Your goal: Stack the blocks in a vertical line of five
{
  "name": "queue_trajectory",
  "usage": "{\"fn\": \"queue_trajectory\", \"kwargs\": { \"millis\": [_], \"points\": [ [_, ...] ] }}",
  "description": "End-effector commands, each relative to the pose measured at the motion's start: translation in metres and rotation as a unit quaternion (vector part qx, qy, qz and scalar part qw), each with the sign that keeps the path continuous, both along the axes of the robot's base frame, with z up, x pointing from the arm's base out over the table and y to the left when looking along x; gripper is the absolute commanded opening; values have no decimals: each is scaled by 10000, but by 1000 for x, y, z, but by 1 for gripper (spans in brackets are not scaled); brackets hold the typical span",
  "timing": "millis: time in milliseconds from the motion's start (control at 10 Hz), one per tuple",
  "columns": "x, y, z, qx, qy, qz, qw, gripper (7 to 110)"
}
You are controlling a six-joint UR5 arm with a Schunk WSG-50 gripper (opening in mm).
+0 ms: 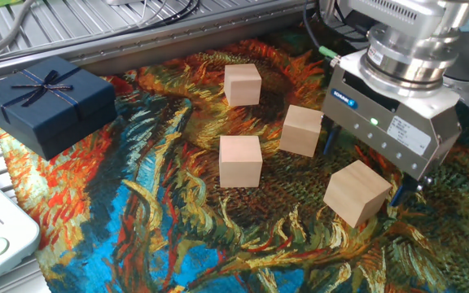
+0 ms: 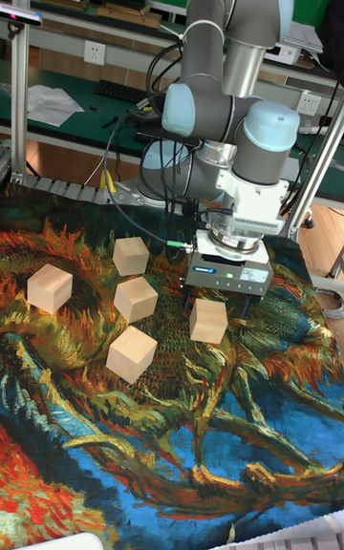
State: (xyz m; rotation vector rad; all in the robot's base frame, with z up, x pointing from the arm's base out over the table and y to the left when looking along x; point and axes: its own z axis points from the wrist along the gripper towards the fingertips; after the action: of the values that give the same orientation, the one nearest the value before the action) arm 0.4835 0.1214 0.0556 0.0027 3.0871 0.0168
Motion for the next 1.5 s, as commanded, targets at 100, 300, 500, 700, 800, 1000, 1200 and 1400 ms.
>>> {"fn": "queue_trajectory", "kwargs": {
  "millis": [100, 300, 500, 700, 800, 1000, 1200, 1400],
  "points": [
    [4, 11, -7, 67, 44, -25, 10000, 88],
    [2, 10, -12, 51, 64, 305, 9995, 88],
    [-2, 9, -14, 28, 94, 497, 9987, 88],
    [-1, 5, -20, 26, 63, 504, 9987, 88],
    [-2, 4, -22, 19, 71, 496, 9987, 88],
    [-3, -3, -25, -48, 90, 481, 9988, 88],
    [-2, -3, -27, -16, 89, 443, 9990, 88],
    [-2, -4, -28, -38, 90, 435, 9990, 88]
  ]
}}
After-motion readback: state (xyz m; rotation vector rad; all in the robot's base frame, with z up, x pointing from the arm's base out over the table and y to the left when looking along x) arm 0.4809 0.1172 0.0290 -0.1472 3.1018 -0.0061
